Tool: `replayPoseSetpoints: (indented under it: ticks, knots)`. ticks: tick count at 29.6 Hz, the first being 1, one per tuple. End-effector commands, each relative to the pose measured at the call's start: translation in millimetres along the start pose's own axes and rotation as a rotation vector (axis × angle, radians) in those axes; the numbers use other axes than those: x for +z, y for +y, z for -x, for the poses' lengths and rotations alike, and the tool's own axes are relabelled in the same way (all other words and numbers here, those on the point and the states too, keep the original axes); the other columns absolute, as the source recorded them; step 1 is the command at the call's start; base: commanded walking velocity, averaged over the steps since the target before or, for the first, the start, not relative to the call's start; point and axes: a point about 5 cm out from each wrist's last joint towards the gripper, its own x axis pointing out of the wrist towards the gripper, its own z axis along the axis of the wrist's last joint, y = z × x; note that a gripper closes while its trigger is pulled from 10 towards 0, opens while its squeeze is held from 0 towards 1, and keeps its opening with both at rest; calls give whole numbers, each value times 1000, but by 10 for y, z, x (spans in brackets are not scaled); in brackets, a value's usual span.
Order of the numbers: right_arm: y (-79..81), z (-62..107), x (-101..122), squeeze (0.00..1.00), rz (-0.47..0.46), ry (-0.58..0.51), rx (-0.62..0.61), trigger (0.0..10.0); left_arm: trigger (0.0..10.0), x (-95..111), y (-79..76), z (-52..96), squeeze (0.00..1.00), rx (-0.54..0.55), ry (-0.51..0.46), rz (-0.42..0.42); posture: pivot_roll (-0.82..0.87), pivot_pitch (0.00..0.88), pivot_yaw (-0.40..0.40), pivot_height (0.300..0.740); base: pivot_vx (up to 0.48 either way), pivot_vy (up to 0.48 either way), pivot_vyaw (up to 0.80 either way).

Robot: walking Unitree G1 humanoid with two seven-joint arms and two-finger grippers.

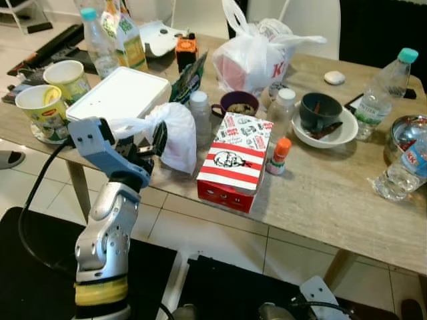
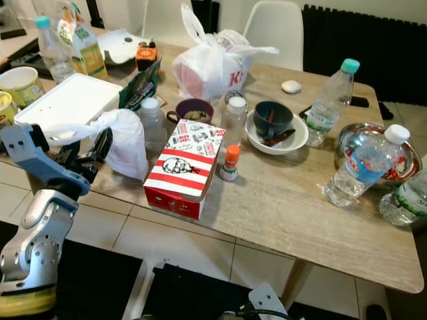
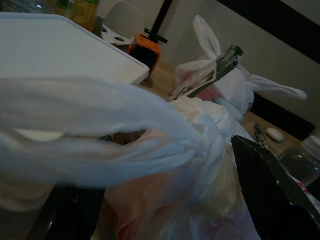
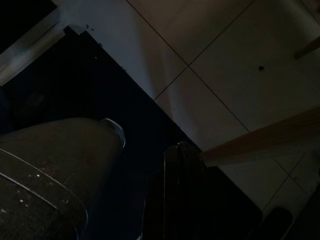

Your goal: Restocking fridge

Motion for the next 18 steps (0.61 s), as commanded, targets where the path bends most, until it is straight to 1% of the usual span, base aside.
replayPoseSetpoints:
  ticks: [1,4,5,7,8,11,12,13,14,15,16,17,18]
  knots:
    - [36,32,-74,0,-7,23,6,10000,10000,-34,21,-34,0,-11,33,-16,-18,127,-31,740,0,0,0]
    - [39,31,-72,0,-7,22,6,10000,10000,-39,-15,-64,0,-44,44,-29,-19,128,-30,740,0,0,0]
    - [42,30,-70,0,-8,21,6,10000,10000,-47,-51,-86,0,-75,55,-50,-19,128,-29,740,0,0,0]
    - [42,30,-70,0,-8,21,6,10000,10000,-47,-51,-86,0,-75,55,-50,-19,128,-29,740,0,0,0]
    - [49,28,-65,0,-9,19,7,10000,10000,-72,-90,-108,0,-109,80,-74,-18,129,-28,740,0,0,0]
    - [58,26,-62,0,-10,18,8,10000,10000,-85,-99,-129,0,-114,90,-87,-18,130,-26,740,0,0,0]
    - [78,26,-62,0,-13,19,10,10000,8235,-75,-54,-189,0,-82,87,-111,-18,132,-27,740,0,0,0]
    - [78,26,-62,0,-13,19,10,10000,8235,-75,-54,-189,0,-82,87,-111,-18,132,-27,740,0,0,0]
    - [84,26,-63,0,-13,19,12,10000,7059,-69,-30,-210,0,-65,85,-114,-18,132,-26,740,0,0,0]
    - [84,26,-63,0,-13,19,12,10000,7059,-69,-30,-210,0,-65,85,-114,-18,132,-26,740,0,0,0]
    - [88,27,-64,0,-14,19,13,10000,6824,-70,-18,-224,0,-61,87,-115,-19,133,-26,740,0,0,0]
    - [89,26,-63,0,-14,19,13,10000,5725,-74,-5,-234,0,-55,89,-118,-20,133,-27,740,0,0,0]
    - [89,26,-62,0,-14,18,13,10000,5725,-77,3,-241,0,-54,90,-121,-20,133,-27,740,0,0,0]
